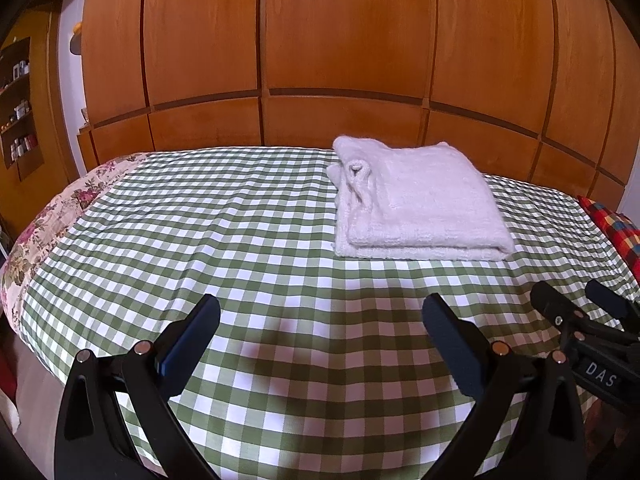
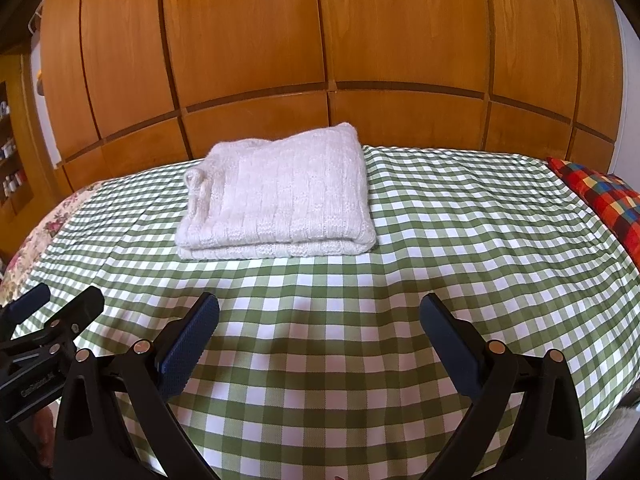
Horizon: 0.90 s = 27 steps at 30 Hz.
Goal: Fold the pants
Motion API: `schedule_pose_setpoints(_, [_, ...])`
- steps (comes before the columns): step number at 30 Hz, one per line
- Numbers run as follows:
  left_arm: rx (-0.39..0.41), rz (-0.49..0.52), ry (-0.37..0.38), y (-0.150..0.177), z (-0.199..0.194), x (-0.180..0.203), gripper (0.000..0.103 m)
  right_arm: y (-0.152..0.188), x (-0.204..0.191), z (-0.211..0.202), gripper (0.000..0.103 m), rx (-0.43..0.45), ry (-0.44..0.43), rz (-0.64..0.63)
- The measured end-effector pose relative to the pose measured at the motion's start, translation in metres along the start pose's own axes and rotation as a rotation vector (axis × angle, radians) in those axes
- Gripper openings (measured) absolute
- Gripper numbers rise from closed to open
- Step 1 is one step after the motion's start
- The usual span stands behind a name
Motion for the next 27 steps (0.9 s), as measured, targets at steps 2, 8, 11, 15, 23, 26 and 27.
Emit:
schedule_pose_setpoints(2, [0.008, -0.012, -0.007, 0.002, 0.0, -0.001, 0.101, 0.001, 0.001, 0.002, 0.099, -0.005, -0.002, 0.006])
schedule_pose_setpoints(8, [-0.003, 0.007, -0.01, 0.006, 0.003, 0.003, 0.101, 0.004, 0.0, 0.006, 0.099, -0.019, 0.001, 0.002])
schedule_pose_setpoints(11, [-0.008, 0.015, -0.002, 0.006, 0.004, 0.006, 0.101, 0.004, 0.0, 0.007, 0.099, -0.021, 0.002, 0.002])
schedule_pose_setpoints(15, [-0.024, 0.014, 0.002, 0.007, 0.007, 0.007, 0.101, 0.005, 0.001, 0.01, 0.099, -0.029, 0.003, 0.003])
schedule_pose_setpoints(23, [-0.072, 0.005, -0.031, 0.003, 0.026, -0.004, 0.101, 0.003, 0.007, 0.021, 0.099, -0.049, 0.004, 0.002])
schedule_pose_setpoints(26, [-0.123, 0.02, -0.02, -0.006, 0.046, -0.019, 0.101, -0.003, 0.024, 0.033, 0.099, -0.058, 0.017, 0.021])
schedule_pose_setpoints(27, [-0.14, 0.024, -0.015, -0.008, 0.053, -0.025, 0.101, -0.005, 0.034, 0.039, 0.099, -0.062, 0.033, 0.028])
Point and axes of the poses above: each gripper's, at about its wrist camera, not at the fingertips, and z roughly the way its jaws point, x to its right, y to its underside, the point moved 2 cm from there along z, roughly the way its jaws point, and after that the axes turned 1 degree about -x, right-handed, at the moved point
